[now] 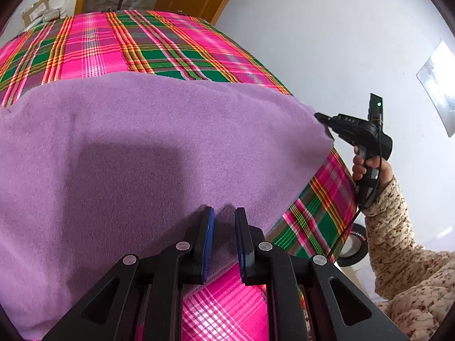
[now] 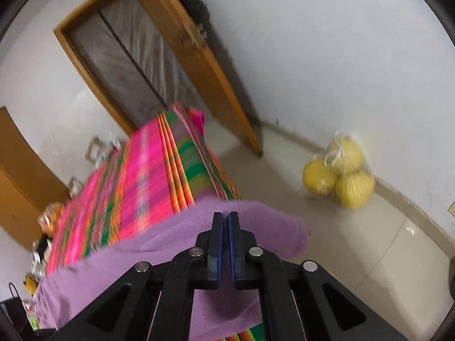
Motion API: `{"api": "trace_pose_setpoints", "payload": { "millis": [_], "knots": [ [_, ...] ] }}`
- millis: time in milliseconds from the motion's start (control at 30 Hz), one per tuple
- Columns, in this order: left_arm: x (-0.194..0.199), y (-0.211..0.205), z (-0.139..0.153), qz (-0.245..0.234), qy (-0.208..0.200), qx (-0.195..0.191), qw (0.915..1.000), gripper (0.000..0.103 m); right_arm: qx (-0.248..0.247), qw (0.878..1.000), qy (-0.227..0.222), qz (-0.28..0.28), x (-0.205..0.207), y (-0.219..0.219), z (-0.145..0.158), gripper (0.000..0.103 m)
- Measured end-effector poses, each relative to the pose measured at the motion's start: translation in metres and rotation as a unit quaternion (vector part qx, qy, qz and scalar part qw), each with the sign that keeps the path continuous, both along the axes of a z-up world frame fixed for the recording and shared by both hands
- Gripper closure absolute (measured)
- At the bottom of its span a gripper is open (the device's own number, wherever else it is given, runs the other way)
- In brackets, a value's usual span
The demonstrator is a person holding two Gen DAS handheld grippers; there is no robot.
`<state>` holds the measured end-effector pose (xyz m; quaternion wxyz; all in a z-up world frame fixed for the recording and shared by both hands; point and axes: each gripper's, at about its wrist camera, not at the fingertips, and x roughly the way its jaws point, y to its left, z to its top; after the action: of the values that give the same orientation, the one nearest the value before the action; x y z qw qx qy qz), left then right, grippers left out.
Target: Fold clothes
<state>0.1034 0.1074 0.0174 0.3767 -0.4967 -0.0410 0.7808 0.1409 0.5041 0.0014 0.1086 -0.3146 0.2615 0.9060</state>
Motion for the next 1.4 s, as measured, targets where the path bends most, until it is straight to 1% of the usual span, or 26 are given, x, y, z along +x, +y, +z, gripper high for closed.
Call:
{"api": "trace_pose_setpoints", "payload": {
  "millis": [133, 167, 267, 367, 433, 500, 533, 633, 667, 767, 800, 967, 1033, 1067, 1133, 1167, 1200, 1333, 1367, 1400],
  "knots": [
    [0.002, 0.000, 0.001, 0.003, 0.002, -0.003, 1.0000, 0.088, 0.046, 0.998, 0.042, -0.003, 0.006, -0.009, 0.024, 0.099],
    [0.002, 0.000, 0.001, 0.003, 0.003, -0.003, 1.0000, 0.088, 0.052, 0.998, 0.045, -0.005, 0.006, -0.009, 0.028, 0.099],
    [0.002, 0.002, 0.000, 0.003, 0.001, -0.002, 1.0000, 0.088, 0.029, 1.000, -0.004, -0.012, -0.006, 0.002, 0.010, 0.099],
    [0.003, 0.002, -0.001, 0.003, -0.001, -0.001, 1.0000, 0.088, 0.020, 0.997, -0.066, -0.023, -0.009, 0.008, -0.014, 0.099],
    [0.003, 0.002, -0.002, 0.002, -0.001, 0.000, 1.0000, 0.088, 0.020, 0.995, -0.093, -0.041, -0.006, 0.013, -0.020, 0.101],
    [0.002, 0.002, -0.002, 0.002, -0.003, 0.000, 1.0000, 0.088, 0.031, 0.992, -0.106, -0.068, -0.001, 0.022, -0.020, 0.101],
    [0.001, 0.003, -0.002, 0.002, -0.004, 0.000, 1.0000, 0.088, 0.034, 0.991, -0.107, -0.075, 0.002, 0.025, -0.019, 0.100],
    [0.002, 0.004, -0.001, 0.000, -0.002, 0.000, 1.0000, 0.088, 0.020, 0.996, -0.068, -0.048, 0.012, 0.022, -0.012, 0.099],
    [0.002, 0.004, -0.001, 0.001, -0.003, 0.001, 1.0000, 0.088, 0.015, 0.997, -0.066, -0.042, 0.014, 0.019, -0.013, 0.098],
    [0.000, 0.003, -0.001, 0.003, -0.007, 0.005, 1.0000, 0.088, -0.001, 0.998, -0.059, -0.025, 0.018, 0.010, -0.018, 0.079],
    [0.000, 0.003, -0.001, 0.003, -0.007, 0.006, 1.0000, 0.088, -0.007, 0.998, -0.057, -0.020, 0.019, 0.007, -0.019, 0.077],
    [0.001, 0.002, -0.001, 0.004, -0.007, 0.007, 0.9999, 0.088, -0.034, 0.998, -0.045, 0.000, 0.030, -0.005, -0.025, 0.076],
    [0.001, 0.002, -0.001, 0.004, -0.007, 0.007, 0.9999, 0.088, -0.033, 0.999, -0.042, 0.000, 0.034, -0.006, -0.025, 0.078],
    [0.001, 0.002, -0.001, 0.004, -0.007, 0.008, 0.9999, 0.088, -0.027, 0.999, -0.040, 0.001, 0.036, -0.008, -0.025, 0.082],
    [0.001, 0.001, 0.000, 0.004, -0.007, 0.008, 0.9999, 0.088, -0.024, 0.999, -0.037, -0.005, 0.040, -0.008, -0.024, 0.088],
    [0.001, 0.001, 0.000, 0.004, -0.008, 0.008, 0.9999, 0.088, -0.022, 0.999, -0.036, -0.008, 0.042, -0.007, -0.022, 0.095],
    [0.001, 0.001, 0.000, 0.004, -0.008, 0.009, 0.9999, 0.088, -0.021, 0.999, -0.034, -0.010, 0.044, -0.006, -0.021, 0.099],
    [0.000, 0.001, -0.001, 0.004, -0.008, 0.010, 0.9999, 0.088, -0.007, 0.999, -0.026, -0.018, 0.051, -0.005, -0.012, 0.099],
    [0.000, 0.001, -0.001, 0.004, -0.008, 0.010, 0.9999, 0.088, -0.007, 0.999, -0.031, -0.018, 0.051, -0.004, -0.012, 0.099],
    [0.000, 0.001, -0.001, 0.003, -0.008, 0.010, 0.9999, 0.088, -0.009, 0.999, -0.046, -0.017, 0.047, -0.003, -0.016, 0.099]
  ]
}}
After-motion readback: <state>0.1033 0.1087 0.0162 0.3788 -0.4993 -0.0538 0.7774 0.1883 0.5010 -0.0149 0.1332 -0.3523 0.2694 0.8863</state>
